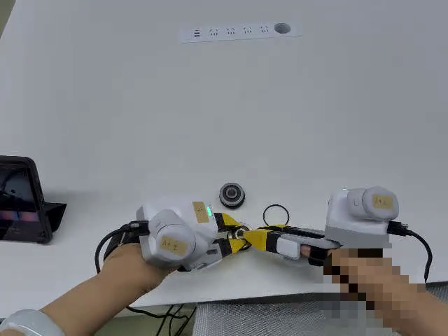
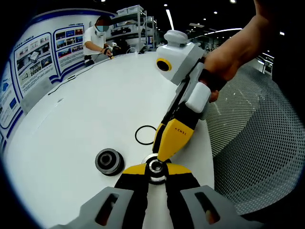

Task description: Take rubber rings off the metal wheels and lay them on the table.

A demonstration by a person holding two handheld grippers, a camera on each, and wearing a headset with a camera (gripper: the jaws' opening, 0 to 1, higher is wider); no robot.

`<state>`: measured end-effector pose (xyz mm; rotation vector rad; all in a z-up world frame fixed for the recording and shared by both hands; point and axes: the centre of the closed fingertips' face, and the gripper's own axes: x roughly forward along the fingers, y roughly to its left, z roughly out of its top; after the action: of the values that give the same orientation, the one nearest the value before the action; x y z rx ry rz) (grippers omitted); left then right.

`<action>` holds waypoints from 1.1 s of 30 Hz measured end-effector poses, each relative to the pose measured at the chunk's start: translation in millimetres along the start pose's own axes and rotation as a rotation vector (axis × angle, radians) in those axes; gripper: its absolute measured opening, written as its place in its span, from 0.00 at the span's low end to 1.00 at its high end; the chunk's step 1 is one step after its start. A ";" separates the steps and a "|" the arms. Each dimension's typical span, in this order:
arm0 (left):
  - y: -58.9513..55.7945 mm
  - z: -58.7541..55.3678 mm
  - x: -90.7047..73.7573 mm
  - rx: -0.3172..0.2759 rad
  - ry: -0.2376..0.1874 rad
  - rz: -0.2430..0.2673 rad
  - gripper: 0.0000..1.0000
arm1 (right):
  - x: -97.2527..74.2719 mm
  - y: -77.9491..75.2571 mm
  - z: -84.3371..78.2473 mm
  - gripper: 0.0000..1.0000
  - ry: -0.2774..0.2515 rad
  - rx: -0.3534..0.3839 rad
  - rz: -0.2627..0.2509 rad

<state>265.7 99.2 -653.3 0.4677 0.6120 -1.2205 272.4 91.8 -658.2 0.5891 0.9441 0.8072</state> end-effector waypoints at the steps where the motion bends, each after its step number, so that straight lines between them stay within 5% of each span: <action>1: 0.2 -0.3 0.3 -0.001 0.000 0.000 0.13 | 0.8 0.7 -0.5 0.27 0.004 0.003 0.004; 17: 0.0 -0.2 0.3 -0.008 -0.008 0.004 0.13 | -2.4 9.1 -4.0 0.27 0.028 0.103 0.066; 33: -0.1 -0.7 0.4 -0.008 -0.008 0.003 0.13 | -3.8 -0.5 -7.1 0.13 0.034 0.094 0.024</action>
<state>265.5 99.4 -654.1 0.4568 0.6083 -1.2162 265.1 89.1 -660.1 0.6711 1.0122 0.7997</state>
